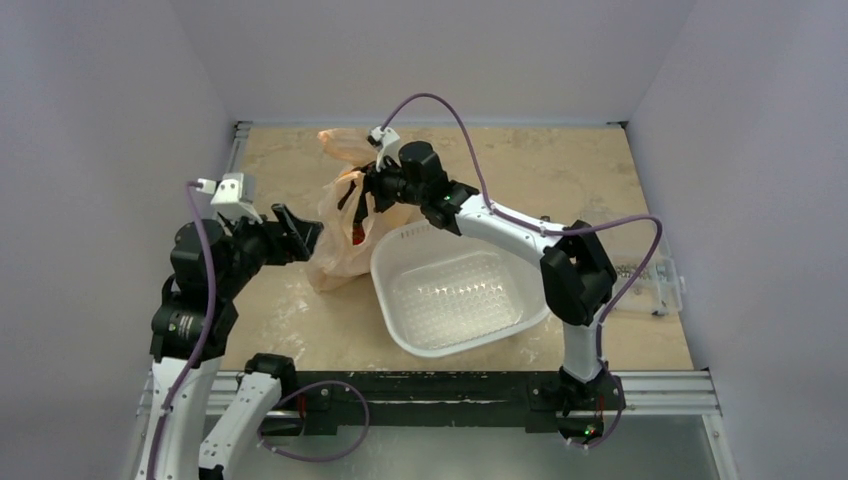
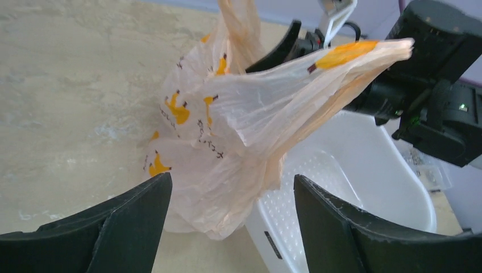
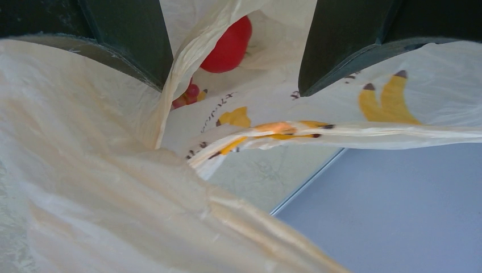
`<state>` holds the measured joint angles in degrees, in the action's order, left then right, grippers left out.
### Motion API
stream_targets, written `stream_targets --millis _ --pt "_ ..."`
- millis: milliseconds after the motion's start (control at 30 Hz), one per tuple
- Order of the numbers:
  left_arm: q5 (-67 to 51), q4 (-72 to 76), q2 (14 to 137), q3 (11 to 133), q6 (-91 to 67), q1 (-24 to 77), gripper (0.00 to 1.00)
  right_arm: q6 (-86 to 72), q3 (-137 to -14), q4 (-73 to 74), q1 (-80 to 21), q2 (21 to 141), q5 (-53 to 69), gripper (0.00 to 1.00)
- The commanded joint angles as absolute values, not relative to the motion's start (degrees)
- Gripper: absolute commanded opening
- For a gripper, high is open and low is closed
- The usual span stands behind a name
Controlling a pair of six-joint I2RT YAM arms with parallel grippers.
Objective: Take the fake fruits out of the plastic bag
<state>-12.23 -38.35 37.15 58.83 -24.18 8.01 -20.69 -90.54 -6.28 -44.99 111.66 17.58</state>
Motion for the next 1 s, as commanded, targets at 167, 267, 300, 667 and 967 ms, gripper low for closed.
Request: stream_targets --millis 167,267,300,667,967 --pt "-3.7 -45.7 52.7 80.9 -17.2 7.8 0.88 -18.0 -87.4 -3.7 -44.9 101.3 8.0 0.79" --pt "-11.6 -45.1 61.1 86.1 -16.5 6.9 0.88 -19.8 -87.0 -1.7 -44.9 99.1 2.0 0.79" --pt "-14.4 -44.4 63.7 87.1 -16.4 6.6 0.88 -20.4 -86.9 -1.3 -44.9 98.5 1.1 0.79" --pt "-27.8 -44.5 81.8 90.1 -11.9 6.2 0.89 -19.3 -82.1 -0.1 -45.0 91.8 -2.4 0.75" --pt "-24.3 -42.0 81.9 85.6 -9.2 6.3 0.36 -14.4 -80.9 -1.7 -47.8 90.6 1.5 0.54"
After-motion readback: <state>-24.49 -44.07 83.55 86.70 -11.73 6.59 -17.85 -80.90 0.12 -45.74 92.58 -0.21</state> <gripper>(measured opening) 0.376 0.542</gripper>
